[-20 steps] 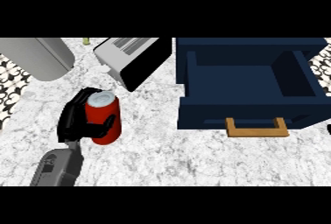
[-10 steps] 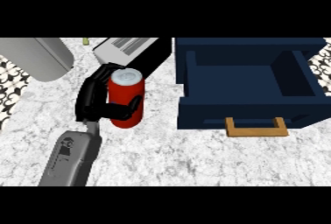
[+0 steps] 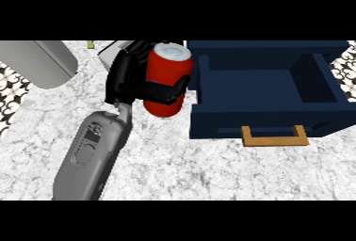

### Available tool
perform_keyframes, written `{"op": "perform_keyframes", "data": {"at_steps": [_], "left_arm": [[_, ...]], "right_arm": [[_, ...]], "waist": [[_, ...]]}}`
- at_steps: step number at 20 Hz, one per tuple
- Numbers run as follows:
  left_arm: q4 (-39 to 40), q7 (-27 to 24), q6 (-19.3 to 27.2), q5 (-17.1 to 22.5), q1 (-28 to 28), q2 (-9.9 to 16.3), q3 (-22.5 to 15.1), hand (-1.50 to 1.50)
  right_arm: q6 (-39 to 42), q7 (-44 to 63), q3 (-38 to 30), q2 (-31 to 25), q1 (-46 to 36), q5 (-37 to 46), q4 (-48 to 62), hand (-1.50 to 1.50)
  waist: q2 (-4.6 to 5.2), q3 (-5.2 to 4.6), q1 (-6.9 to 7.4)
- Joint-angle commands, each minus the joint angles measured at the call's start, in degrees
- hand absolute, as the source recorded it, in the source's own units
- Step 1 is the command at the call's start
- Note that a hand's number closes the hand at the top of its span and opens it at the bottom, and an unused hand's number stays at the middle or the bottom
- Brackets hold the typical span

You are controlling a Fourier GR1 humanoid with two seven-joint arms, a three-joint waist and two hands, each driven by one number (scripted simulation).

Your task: Pick up the can, place it into the drawer and close the drawer

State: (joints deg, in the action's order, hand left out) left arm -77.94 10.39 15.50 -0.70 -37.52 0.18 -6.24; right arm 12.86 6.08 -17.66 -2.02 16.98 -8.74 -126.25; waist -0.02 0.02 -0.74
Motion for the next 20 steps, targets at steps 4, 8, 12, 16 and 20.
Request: {"op": "perform_keyframes", "data": {"at_steps": [4,8,12,16,20], "left_arm": [[7.3,5.8,8.7,0.7,-16.6,-0.2,-4.6,1.50],[15.3,5.3,12.0,3.8,-23.9,-0.2,-5.5,1.50],[17.9,6.2,11.2,4.0,-28.7,-0.2,-4.3,1.50],[27.1,2.6,13.9,8.8,-33.4,-0.2,-6.5,1.50],[34.4,2.2,18.1,13.6,-40.2,-0.2,-9.5,1.50]], "right_arm": [[-0.7,2.4,0.2,-0.2,-0.9,-0.2,-1.6,-1.50],[1.2,-3.5,0.7,1.2,1.1,1.0,3.0,-1.50],[-0.1,2.5,1.2,0.7,0.4,0.5,-3.2,-1.50],[-0.4,0.8,1.0,0.6,-1.7,1.7,0.7,-1.50],[0.6,-1.0,0.5,-0.2,-3.0,1.3,3.1,-1.50]], "waist": [[0.09,0.00,-0.75],[0.20,0.04,-0.93],[0.08,-0.01,-0.43],[0.30,0.02,-1.08],[0.59,0.08,-2.56]]}}
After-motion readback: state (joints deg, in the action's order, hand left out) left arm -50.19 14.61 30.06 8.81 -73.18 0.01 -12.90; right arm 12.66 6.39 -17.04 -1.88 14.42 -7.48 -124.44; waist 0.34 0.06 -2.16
